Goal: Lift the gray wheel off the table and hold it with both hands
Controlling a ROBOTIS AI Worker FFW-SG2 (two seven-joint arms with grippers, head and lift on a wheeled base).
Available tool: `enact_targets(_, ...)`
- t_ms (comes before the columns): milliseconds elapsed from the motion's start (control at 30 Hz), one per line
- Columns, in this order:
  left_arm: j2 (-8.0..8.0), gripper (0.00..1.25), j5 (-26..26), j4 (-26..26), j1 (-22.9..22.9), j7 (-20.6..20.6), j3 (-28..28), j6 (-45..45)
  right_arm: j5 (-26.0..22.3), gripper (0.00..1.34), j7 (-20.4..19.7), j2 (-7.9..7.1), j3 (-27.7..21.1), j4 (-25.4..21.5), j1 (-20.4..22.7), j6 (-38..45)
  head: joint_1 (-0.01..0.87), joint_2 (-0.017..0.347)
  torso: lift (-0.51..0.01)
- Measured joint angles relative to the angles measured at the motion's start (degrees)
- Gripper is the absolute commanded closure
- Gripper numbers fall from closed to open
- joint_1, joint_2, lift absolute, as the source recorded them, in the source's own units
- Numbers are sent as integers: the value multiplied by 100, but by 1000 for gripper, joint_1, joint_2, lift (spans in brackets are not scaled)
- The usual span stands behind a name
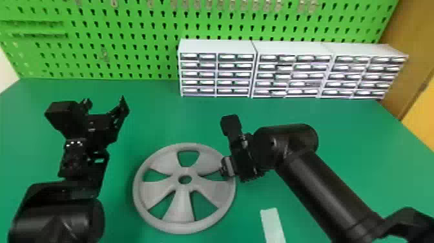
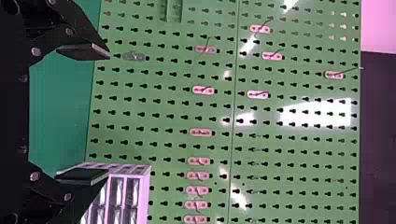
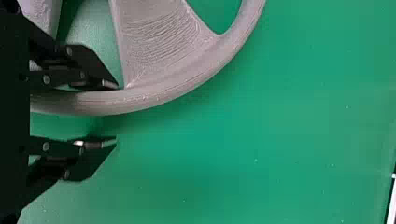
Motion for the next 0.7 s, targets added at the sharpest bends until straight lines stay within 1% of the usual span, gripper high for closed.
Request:
enact_targets(100, 0, 369, -1, 0, -3, 4, 0, -1, 3, 1245, -4, 1, -22, 2, -10, 32, 711, 15, -98)
enact_targets(167, 0, 369, -1, 0, -4, 4, 1, -1, 7, 1282, -3, 1, -43, 6, -21, 64, 711, 15, -98)
enact_targets(500, 0, 369, -6, 0, -5, 4, 9, -1, 0, 1302, -2, 2, -95, 11, -37, 101, 711, 15, -98)
enact_targets(700, 0, 369, -10, 0, -16, 4, 6, -1, 28, 1302, -2, 6, -40, 10, -130, 235, 711, 15, -98)
